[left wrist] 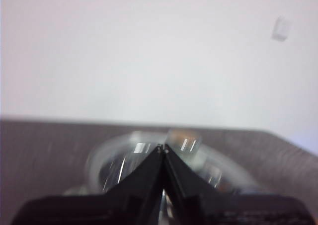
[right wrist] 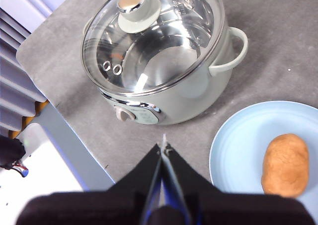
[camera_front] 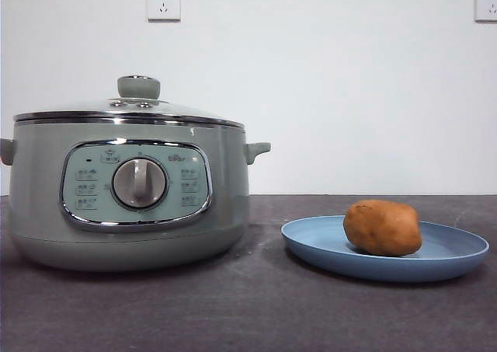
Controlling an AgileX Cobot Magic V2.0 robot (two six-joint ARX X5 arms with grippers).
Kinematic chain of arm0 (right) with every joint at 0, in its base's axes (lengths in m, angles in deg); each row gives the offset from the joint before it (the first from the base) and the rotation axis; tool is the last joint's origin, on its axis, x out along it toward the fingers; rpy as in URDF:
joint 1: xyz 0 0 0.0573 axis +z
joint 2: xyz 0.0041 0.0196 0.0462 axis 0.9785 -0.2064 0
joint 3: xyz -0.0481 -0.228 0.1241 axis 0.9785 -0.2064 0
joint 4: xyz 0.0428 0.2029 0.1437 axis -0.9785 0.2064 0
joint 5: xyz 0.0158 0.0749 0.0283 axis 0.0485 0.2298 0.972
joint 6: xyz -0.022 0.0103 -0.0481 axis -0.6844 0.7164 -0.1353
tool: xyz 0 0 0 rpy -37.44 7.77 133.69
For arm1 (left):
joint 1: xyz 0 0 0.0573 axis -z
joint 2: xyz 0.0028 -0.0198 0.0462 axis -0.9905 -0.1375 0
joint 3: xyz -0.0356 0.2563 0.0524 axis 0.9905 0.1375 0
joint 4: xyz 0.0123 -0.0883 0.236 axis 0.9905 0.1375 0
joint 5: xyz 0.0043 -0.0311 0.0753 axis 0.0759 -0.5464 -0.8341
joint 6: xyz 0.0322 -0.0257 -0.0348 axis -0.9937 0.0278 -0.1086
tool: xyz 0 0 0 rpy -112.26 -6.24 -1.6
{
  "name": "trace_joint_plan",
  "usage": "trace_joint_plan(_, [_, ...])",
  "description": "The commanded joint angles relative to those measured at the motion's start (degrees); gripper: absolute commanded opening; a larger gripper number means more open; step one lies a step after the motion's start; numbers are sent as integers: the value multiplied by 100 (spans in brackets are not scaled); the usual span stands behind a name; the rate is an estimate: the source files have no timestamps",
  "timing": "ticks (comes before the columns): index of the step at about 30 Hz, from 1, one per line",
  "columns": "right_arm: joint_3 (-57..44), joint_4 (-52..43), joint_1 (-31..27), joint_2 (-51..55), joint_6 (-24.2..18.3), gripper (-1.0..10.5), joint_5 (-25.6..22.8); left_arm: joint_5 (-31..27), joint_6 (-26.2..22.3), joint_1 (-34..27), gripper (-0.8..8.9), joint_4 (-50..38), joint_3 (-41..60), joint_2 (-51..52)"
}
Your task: Take the potato out from the steamer,put the potato on the plate,close the lid
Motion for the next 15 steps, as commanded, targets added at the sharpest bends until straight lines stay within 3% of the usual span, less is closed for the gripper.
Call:
trace_joint_plan(1, [-2,-31,0,0,-46,-2,7,-9,157,-155,-3,-61,415,260])
trace_joint_plan(10, [-2,-31,0,0,-46,-2,9,-2,199,-334,-3,72,1064,621])
trace_joint_plan(15, [-2,-31,0,0,-46,-2,9,-173,199,-334,-3,866,1064,758])
